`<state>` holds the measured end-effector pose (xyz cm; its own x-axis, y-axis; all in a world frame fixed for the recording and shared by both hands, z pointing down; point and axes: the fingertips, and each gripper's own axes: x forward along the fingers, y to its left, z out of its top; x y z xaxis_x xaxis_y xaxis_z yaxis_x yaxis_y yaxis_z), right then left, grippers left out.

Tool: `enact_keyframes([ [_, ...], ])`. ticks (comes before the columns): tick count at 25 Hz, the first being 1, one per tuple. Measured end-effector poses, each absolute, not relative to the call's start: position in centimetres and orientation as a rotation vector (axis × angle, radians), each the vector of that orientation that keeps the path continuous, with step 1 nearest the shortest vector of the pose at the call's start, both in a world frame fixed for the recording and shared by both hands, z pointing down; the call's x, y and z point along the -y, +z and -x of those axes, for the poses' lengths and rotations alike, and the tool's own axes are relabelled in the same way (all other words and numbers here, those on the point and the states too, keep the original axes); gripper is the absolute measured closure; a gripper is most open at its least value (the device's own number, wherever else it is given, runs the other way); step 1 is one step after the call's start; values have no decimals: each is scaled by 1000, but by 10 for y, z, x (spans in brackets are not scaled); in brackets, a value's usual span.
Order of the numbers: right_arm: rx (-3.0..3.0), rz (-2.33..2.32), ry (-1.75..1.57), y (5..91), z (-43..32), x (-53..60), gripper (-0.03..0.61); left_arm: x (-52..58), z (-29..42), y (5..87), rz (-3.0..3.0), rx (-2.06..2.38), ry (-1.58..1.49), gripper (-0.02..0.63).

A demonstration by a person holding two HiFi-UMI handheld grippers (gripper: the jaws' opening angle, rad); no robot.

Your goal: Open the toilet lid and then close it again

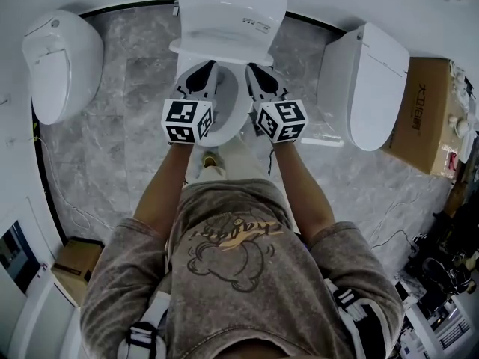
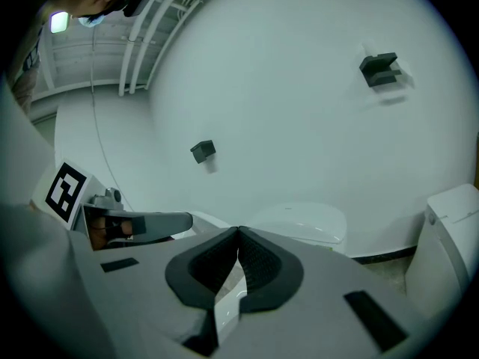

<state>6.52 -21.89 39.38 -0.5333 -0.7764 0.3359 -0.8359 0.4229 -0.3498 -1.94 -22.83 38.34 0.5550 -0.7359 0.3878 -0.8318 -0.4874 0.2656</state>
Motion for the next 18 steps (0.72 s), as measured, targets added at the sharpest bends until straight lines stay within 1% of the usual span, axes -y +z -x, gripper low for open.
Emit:
enact_keyframes([
  [8,2545,-1425,757,383,-81,279,552,291,3,372,-2356,1303,306,606],
  [18,2549,-1389,761,382,-91,328,552,343,-9,370,-2347,1331,315,605],
])
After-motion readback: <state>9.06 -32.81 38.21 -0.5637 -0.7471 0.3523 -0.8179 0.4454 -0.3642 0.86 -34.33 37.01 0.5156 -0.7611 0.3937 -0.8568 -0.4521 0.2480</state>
